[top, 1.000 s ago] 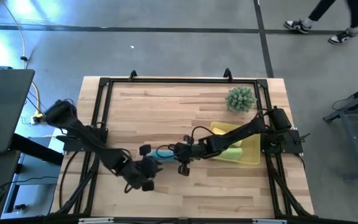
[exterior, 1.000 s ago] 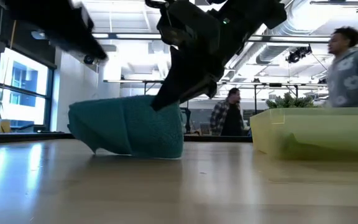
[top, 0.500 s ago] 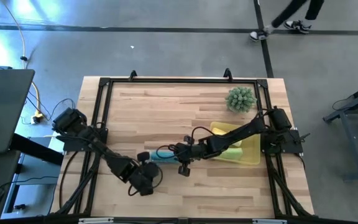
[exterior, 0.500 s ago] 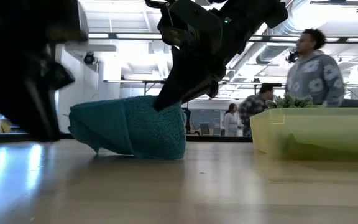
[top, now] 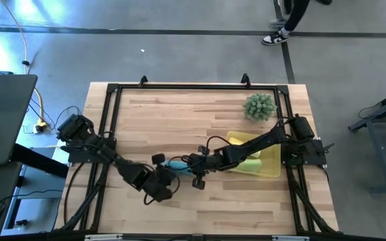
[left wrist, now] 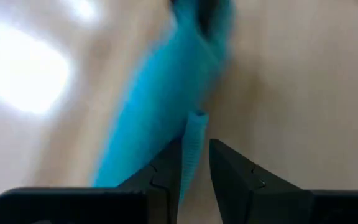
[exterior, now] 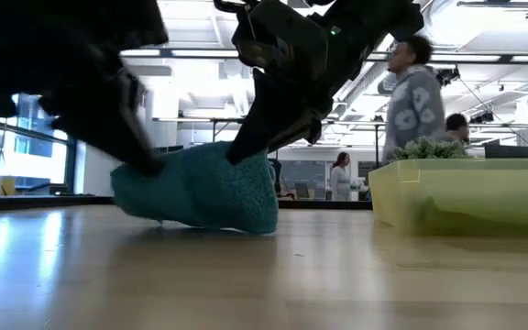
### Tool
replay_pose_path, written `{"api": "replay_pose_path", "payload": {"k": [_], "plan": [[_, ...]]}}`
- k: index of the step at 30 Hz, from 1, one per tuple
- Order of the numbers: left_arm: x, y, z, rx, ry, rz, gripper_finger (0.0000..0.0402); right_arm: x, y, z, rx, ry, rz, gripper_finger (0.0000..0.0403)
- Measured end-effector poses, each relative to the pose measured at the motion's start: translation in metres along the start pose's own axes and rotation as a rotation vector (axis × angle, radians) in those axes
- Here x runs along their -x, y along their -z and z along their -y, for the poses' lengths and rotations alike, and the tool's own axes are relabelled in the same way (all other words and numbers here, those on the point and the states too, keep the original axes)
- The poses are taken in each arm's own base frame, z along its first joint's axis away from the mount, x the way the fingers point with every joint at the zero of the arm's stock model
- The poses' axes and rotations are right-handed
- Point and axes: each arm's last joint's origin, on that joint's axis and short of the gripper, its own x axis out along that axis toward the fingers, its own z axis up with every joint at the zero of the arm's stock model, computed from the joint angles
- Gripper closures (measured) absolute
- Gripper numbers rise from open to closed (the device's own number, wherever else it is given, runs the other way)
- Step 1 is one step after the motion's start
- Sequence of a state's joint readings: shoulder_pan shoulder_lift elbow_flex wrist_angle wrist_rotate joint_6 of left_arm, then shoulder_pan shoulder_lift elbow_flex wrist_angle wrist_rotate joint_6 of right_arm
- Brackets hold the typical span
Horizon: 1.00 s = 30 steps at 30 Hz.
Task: Roll microfiber towels into tight, uniform cylinder then place into a basket
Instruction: Roll the blue microfiber towel
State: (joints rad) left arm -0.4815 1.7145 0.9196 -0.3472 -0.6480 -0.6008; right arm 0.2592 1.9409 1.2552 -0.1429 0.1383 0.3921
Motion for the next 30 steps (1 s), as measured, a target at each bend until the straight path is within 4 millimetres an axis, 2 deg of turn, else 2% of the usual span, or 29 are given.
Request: {"api": "replay_pose_path", "payload": {"k": [4, 10, 18, 23, 30], "plan": [[0.0, 0.006, 0.002, 0.019, 0.148, -0.14, 0.0332, 0.0, 0.0, 0.0, 0.004, 0.001, -0.003, 0.0403], [0.007, 0.022, -0.007, 0.007, 0.031, -0.296, 0.0332, 0.0, 0.0, 0.0, 0.011, 0.001, -0.003, 0.0403], [0.035, -0.014, 0.012, -0.116, 0.025, -0.094, 0.0332, 0.0, -0.001, 0.004, 0.056, 0.019, -0.004, 0.0403], [0.029, -0.017, 0.009, -0.189, 0.005, -0.096, 0.0324, 0.0, -0.001, 0.005, 0.08, 0.02, -0.004, 0.0403], [0.017, -0.027, -0.007, -0.144, -0.059, -0.104, 0.0262, 0.0, 0.001, 0.004, 0.083, 0.007, -0.025, 0.0403]]}}
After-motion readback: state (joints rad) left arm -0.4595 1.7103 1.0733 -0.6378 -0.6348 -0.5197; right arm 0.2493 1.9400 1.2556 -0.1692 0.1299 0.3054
